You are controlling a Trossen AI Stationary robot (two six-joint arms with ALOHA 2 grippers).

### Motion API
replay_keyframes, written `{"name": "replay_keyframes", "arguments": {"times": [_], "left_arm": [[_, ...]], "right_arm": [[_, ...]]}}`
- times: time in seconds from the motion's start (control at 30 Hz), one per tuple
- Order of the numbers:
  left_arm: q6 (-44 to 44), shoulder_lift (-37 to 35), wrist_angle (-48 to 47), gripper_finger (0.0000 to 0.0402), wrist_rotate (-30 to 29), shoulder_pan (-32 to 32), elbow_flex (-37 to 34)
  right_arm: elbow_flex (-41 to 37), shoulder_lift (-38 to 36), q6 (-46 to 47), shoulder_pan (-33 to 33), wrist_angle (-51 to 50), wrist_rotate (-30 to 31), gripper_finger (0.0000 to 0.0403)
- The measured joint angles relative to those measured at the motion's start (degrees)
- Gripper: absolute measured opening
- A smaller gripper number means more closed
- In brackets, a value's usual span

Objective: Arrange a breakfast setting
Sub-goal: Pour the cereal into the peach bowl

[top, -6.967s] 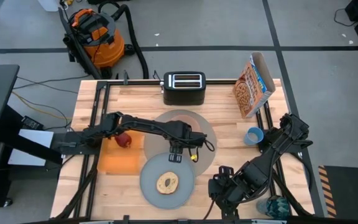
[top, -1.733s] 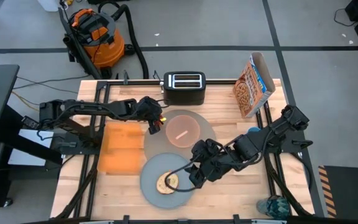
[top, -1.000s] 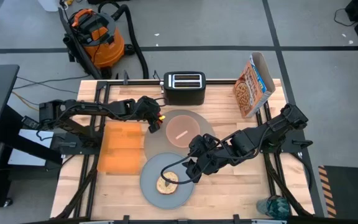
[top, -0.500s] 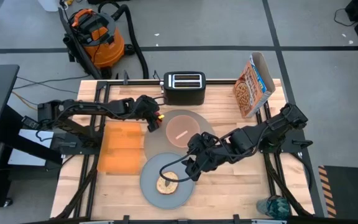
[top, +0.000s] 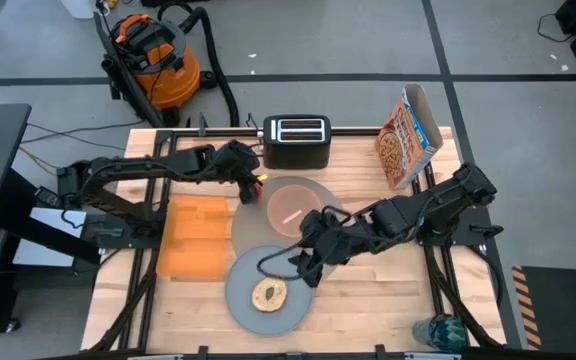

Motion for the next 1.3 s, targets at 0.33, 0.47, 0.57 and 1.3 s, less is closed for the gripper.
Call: {"name": "replay_keyframes", "arguments": {"times": [0.33, 0.47, 0.57, 1.3], "left_arm": [[2.2, -6.5, -9.5, 0.0144, 0.8, -0.5, 7.9], [-1.7, -10.6, -9.4, 0.0144, 2.9, -1.9, 7.9], [-2.9, -13.2, -9.6, 0.0144, 3.7, -4.0, 7.9], [-7.6, -15.9, -8.4, 0.0144, 3.4, -20.0, 7.9]], "right_arm": [[0.0, -14.5, -0.8, -4.7, -10.4, 15.3, 0.0231], [0.1, -19.9, 0.4, -8.8, -18.9, 29.6, 0.0230], [0.1, -22.8, 0.4, -14.2, -25.4, 35.4, 0.0229], [-1.7, -25.6, -23.2, -66.0, -40.6, 10.8, 0.0397]]}}
